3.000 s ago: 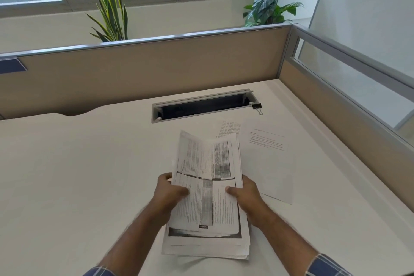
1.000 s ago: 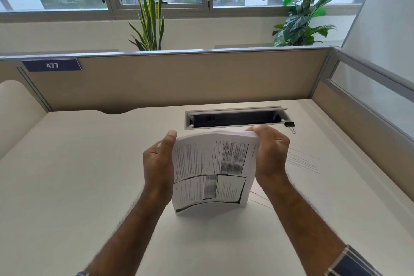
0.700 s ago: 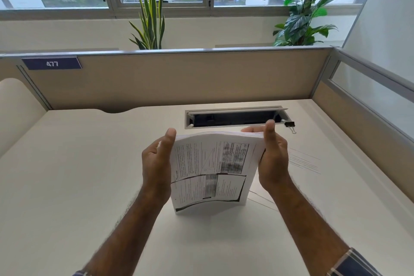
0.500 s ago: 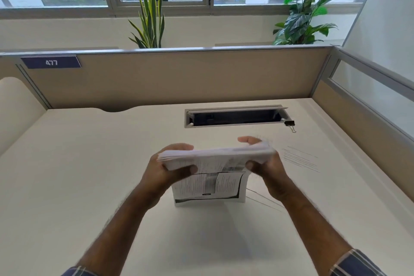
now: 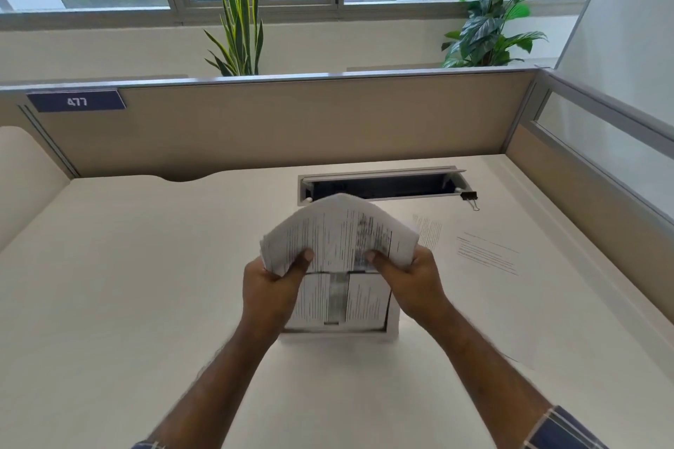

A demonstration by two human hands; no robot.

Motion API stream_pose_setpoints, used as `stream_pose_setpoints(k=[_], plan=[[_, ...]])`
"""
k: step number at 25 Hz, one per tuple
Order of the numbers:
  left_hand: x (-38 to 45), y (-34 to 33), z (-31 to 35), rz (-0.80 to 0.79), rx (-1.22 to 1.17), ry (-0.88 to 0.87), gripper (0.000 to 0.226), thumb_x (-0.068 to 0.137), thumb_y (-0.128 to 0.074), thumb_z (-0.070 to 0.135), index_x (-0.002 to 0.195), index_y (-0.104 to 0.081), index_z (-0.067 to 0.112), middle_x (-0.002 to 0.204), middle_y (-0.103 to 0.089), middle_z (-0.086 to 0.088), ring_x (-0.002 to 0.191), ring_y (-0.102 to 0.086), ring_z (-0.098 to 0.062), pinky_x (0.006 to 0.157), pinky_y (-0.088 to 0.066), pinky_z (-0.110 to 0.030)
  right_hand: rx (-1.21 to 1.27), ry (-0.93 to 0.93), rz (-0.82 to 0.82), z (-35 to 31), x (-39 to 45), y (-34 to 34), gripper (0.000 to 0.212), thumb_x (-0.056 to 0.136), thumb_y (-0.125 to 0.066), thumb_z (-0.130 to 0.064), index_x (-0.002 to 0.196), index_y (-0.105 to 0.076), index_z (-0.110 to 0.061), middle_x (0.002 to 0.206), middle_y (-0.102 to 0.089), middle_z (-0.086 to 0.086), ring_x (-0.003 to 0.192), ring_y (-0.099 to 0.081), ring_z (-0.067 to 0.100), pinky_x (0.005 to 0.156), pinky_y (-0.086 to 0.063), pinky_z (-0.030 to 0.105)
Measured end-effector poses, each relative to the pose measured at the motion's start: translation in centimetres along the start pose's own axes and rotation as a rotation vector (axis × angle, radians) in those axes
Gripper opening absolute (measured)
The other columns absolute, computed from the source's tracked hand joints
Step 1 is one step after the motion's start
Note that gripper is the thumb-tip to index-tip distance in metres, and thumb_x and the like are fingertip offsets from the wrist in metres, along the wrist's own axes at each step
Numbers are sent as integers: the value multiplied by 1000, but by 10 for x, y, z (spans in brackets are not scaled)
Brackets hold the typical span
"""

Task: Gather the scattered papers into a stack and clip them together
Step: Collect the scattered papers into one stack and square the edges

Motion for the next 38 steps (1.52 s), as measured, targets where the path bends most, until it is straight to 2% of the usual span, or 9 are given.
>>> stream_pose_setpoints(k=[3, 7, 10, 13, 16, 19, 26, 32, 38], plan=[[0, -4, 24, 58, -46, -112, 23, 85, -77, 26, 80, -73, 48, 78, -73, 30, 75, -71, 6, 53, -55, -13, -28, 117, 41, -22, 1, -10, 30, 89, -68, -28, 89, -65, -58, 89, -71, -12, 84, -72, 14, 61, -62, 27], [-4, -4, 16, 47, -22, -124, 33, 86, -77, 27, 84, -69, 60, 83, -74, 27, 83, -72, -3, 56, -58, -17, -99, 157, 127, -5, -9, -17, 20, 89, -65, -28, 96, -66, -47, 84, -69, -6, 77, -70, 17, 56, -61, 27], [-13, 0, -28, 6, 51, 60, 24, 87, -76, 25, 76, -73, 46, 81, -77, 15, 87, -73, -22, 64, -59, -27, -210, -36, 78, 43, -22, -22, 13, 90, -68, -13, 102, -72, -15, 87, -73, 4, 85, -70, 25, 72, -61, 40], [-21, 6, -49, -33, 74, 120, 26, 91, -72, 27, 79, -74, 50, 88, -78, 18, 91, -72, -15, 74, -58, -29, -174, -105, 64, 64, -30, -17, 11, 92, -66, -14, 102, -73, -15, 92, -74, 4, 89, -70, 23, 81, -59, 47], [-18, 2, -45, -67, 69, 122, 26, 90, -72, 26, 79, -76, 50, 87, -78, 21, 84, -73, -2, 65, -57, -18, -97, -96, 4, 58, -31, -13, 18, 93, -66, -17, 102, -70, -32, 94, -76, -12, 92, -71, 7, 82, -60, 31], [-7, -10, -36, -152, 84, 137, 16, 90, -72, 20, 84, -76, 34, 84, -79, 17, 78, -75, -5, 58, -58, -18, -28, -109, -1, 51, -26, 5, 19, 93, -65, -13, 107, -68, -25, 97, -76, -8, 95, -72, 8, 80, -59, 24], [8, -87, -24, -487, 171, 350, 13, 94, -66, 25, 107, -68, 22, 99, -78, 4, 87, -77, -18, 68, -63, -32, 131, -350, 144, 62, -20, 90, 21, 87, -72, -7, 100, -70, -22, 97, -79, 6, 87, -76, 24, 76, -63, 41], [10, -176, -35, -419, 241, 333, 18, 97, -61, 22, 112, -66, 15, 104, -75, 0, 86, -74, -16, 63, -59, -25, 135, -466, 358, 86, -17, 159, 26, 89, -61, 1, 92, -67, -24, 98, -75, 9, 89, -74, 31, 80, -61, 49], [3, -269, -51, -540, 422, 299, 26, 96, -58, 20, 121, -65, 19, 117, -72, -2, 95, -71, -19, 81, -61, -36, -300, -566, 499, 127, -19, 224, 19, 87, -57, -11, 105, -63, -15, 108, -71, 10, 96, -65, 30, 89, -54, 48]])
Point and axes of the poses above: each hand's wrist, its own x-axis towards the middle knuckle, its own y-axis out of the back of the hand, z = x × y, the point moved 5 cm from there along x, towards the middle knuckle
